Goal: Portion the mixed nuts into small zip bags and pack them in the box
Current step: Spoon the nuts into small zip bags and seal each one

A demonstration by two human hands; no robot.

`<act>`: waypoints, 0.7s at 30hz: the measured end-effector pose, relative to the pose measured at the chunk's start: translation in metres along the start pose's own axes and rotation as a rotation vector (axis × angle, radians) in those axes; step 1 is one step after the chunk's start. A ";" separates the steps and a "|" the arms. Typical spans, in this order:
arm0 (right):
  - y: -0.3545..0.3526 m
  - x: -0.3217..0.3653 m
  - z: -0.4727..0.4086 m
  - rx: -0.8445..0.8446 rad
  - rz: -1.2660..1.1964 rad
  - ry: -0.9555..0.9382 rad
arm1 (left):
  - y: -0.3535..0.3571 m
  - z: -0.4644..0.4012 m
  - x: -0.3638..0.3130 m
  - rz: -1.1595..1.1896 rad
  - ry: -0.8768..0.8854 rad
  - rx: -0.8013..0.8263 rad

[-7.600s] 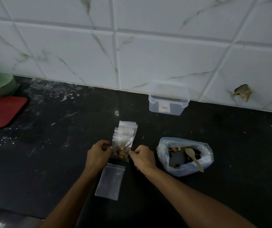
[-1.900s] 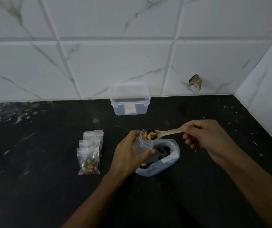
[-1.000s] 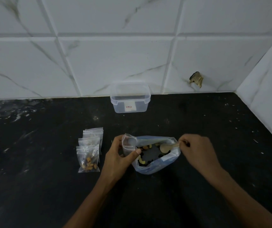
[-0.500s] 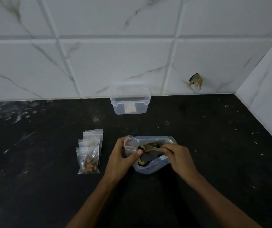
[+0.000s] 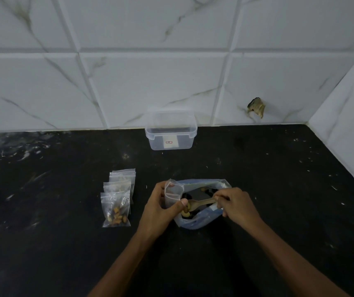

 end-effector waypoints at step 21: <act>-0.096 0.043 0.020 -0.084 -0.523 0.096 | -0.003 -0.010 -0.044 -0.242 0.155 -0.112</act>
Point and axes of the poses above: each hand's wrist, its own z-axis away from the middle knuckle, its own y-axis out of the palm, x = y × z, the point moved 6 cm from there along -z, towards the middle knuckle, and after that the axes turned 2 degrees about x, right-handed, at the moved point
